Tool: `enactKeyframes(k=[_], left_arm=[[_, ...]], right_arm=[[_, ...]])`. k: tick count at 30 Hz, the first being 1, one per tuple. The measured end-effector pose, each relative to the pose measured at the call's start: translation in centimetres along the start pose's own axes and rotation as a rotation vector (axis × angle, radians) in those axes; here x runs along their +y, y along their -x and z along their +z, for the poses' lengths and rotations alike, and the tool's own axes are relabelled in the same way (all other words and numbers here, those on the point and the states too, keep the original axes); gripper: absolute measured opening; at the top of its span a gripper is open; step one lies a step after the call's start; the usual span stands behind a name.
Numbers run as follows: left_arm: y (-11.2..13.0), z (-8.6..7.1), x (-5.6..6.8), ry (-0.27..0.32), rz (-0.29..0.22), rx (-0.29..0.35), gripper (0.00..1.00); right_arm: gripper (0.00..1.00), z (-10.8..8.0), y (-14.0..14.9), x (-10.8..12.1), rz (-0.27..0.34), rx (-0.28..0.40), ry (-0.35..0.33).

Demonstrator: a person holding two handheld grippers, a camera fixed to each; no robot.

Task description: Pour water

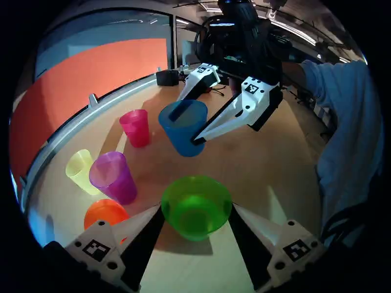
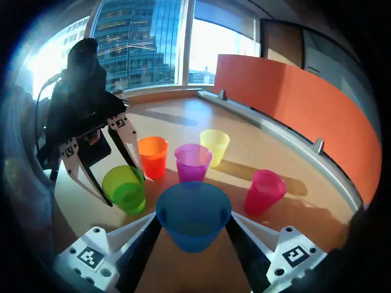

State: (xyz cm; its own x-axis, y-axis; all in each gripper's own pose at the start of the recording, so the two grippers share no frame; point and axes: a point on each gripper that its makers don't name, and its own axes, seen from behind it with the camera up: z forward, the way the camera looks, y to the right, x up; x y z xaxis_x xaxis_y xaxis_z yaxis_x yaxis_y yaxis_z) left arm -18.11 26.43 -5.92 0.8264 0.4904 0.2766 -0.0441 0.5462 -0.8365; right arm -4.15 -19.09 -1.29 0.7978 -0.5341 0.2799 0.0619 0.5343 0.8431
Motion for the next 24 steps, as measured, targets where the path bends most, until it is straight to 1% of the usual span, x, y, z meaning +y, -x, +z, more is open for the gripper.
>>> enactKeyframes(k=[16,20,22,24], left_arm=[[0.79,-0.22,-0.25,0.000,-0.024,-0.006,0.87],[0.72,-0.19,-0.28,-0.001,-0.027,-0.005,0.90],[0.76,-0.19,-0.29,-0.003,-0.026,-0.005,0.95],[0.83,-0.20,-0.29,-0.004,-0.025,-0.007,0.96]], right_arm=[[0.90,-0.05,-0.19,-0.11,-0.004,0.001,0.008],[0.90,-0.10,-0.23,-0.18,-0.005,0.001,0.008],[0.90,-0.12,-0.21,-0.21,-0.005,0.000,0.009],[0.90,-0.12,-0.16,-0.24,-0.004,0.000,0.010]])
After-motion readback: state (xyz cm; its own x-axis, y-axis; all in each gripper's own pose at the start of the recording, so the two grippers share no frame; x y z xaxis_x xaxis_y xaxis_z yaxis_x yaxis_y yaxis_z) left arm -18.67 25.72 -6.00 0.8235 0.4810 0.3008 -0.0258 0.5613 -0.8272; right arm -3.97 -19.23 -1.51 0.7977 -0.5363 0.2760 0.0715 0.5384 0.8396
